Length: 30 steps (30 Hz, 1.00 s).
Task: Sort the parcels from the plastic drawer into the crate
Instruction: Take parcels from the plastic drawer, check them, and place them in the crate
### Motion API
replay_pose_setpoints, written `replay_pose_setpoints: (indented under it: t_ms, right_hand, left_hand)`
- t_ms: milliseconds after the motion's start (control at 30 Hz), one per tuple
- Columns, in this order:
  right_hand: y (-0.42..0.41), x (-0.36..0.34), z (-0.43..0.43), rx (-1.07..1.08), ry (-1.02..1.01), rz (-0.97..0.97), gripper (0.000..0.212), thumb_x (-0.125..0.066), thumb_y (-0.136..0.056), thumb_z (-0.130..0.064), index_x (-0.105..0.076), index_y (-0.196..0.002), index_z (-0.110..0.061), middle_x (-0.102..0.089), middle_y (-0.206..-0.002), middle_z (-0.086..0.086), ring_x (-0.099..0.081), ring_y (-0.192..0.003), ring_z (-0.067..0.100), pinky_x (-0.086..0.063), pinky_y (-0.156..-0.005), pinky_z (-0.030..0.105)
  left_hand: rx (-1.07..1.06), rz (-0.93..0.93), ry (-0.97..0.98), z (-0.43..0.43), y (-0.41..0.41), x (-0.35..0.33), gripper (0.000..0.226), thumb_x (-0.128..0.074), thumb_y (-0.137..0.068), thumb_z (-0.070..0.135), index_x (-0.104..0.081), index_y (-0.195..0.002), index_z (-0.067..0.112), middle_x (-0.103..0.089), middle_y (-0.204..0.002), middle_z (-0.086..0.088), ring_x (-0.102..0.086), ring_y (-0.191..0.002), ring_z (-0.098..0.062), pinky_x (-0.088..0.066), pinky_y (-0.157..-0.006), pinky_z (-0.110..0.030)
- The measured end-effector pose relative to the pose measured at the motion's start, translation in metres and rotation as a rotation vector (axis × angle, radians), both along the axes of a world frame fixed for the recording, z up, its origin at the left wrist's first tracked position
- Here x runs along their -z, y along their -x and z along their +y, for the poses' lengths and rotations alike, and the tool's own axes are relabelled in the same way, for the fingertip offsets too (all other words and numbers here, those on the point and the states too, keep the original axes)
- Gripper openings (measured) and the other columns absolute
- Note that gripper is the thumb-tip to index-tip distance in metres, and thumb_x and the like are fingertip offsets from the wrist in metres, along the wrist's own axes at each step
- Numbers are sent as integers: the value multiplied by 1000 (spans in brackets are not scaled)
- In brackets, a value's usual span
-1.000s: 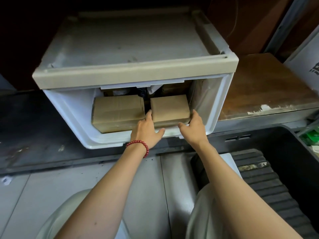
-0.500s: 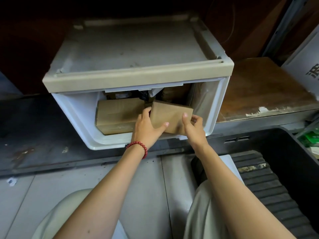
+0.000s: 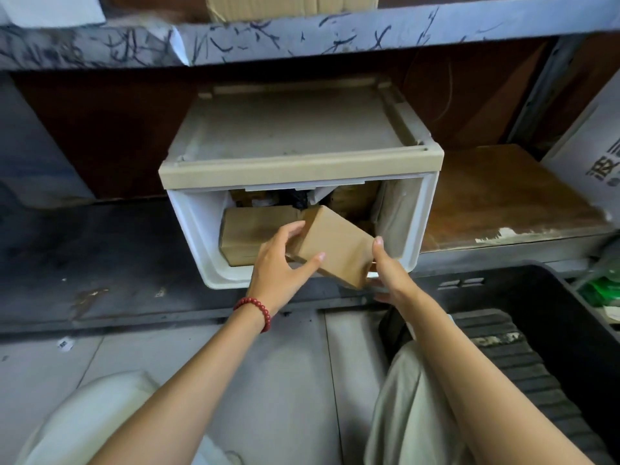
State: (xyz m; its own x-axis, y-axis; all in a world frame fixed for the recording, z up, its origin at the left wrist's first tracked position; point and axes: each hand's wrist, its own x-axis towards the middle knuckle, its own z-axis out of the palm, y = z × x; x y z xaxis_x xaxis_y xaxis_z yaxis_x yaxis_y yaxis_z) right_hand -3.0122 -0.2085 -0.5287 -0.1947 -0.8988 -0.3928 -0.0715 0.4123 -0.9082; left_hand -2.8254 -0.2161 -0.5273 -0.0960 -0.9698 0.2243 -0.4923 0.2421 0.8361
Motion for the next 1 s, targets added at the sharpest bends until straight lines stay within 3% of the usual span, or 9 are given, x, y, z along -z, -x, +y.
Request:
replay_pose_setpoints:
  t_ms: [100, 233, 333, 467, 533, 667, 800, 900, 1000]
  right_hand:
    - [-3, -6, 8, -40, 5, -18, 59, -20, -102, -50, -35, -144, -11, -44, -142, 10, -45, -130, 26, -37, -88, 31]
    - [-3, -12, 15, -42, 84, -9, 60, -12, -102, -51, -46, -138, -19, -44, -145, 5, -42, -129, 23, -34, -103, 39]
    - [-2, -15, 22, -79, 136, -27, 65, -7, -99, -56, -54, -133, -26, -26, -157, 2, -30, -140, 33, -24, -111, 51]
    - [1, -18, 30, -104, 173, -112, 66, -7, -96, -63, -60, -123, -35, -16, -161, -3, -20, -144, 36, -18, -111, 61]
    - [3, -18, 30, -103, 187, -171, 63, -10, -95, -64, -60, -120, -35, -25, -158, -5, -27, -142, 34, -27, -108, 58]
    - [7, -18, 28, -63, 194, -329, 64, -16, -95, -64, -54, -133, -29, -50, -140, -2, -54, -119, 29, -52, -83, 38]
    - [11, -12, 22, -55, 153, -307, 64, -20, -94, -67, -49, -139, -32, -52, -128, 4, -55, -109, 25, -46, -90, 40]
    - [9, -8, 21, -95, 72, -176, 71, -30, -86, -77, -47, -138, -33, -51, -131, 6, -50, -112, 26, -39, -96, 42]
    - [10, -4, 21, -71, 69, -10, 48, -41, -90, -66, -46, -121, -30, -50, -125, -1, -50, -104, 18, -42, -87, 37]
  left_hand:
    - [11, -20, 19, 6, -2, -8, 61, -72, -81, 37, -43, -135, 32, -49, -135, 10, -40, -127, -12, -41, -98, -29]
    - [-60, 45, -16, 10, -5, -14, 64, -74, -78, 39, -43, -133, 29, -52, -129, 8, -49, -116, -10, -44, -86, -23]
    - [-134, 151, -109, 8, -12, -20, 69, -74, -77, 42, -40, -135, 27, -52, -122, 8, -52, -107, -10, -43, -81, -23]
    - [-206, 242, -216, 2, -26, -23, 89, -74, -66, 61, -35, -139, 28, -53, -127, 2, -53, -113, -16, -46, -92, -32]
    - [-199, 271, -249, 1, -28, -24, 96, -72, -59, 68, -34, -138, 28, -56, -128, -2, -55, -112, -18, -46, -98, -38]
    - [-107, 286, -275, 7, -22, -25, 89, -73, -66, 58, -32, -138, 28, -60, -121, 0, -59, -106, -11, -43, -80, -18]
    - [-51, 255, -259, 10, -14, -21, 91, -74, -63, 57, -30, -138, 31, -65, -117, 2, -61, -103, -6, -40, -71, -12]
    - [-52, 248, -244, 8, -13, -20, 89, -75, -62, 56, -34, -138, 31, -63, -123, 2, -58, -112, -12, -43, -83, -20]
    - [-57, 206, -199, 5, -10, -19, 72, -77, -72, 45, -46, -134, 25, -63, -123, 5, -59, -111, -9, -46, -92, -22]
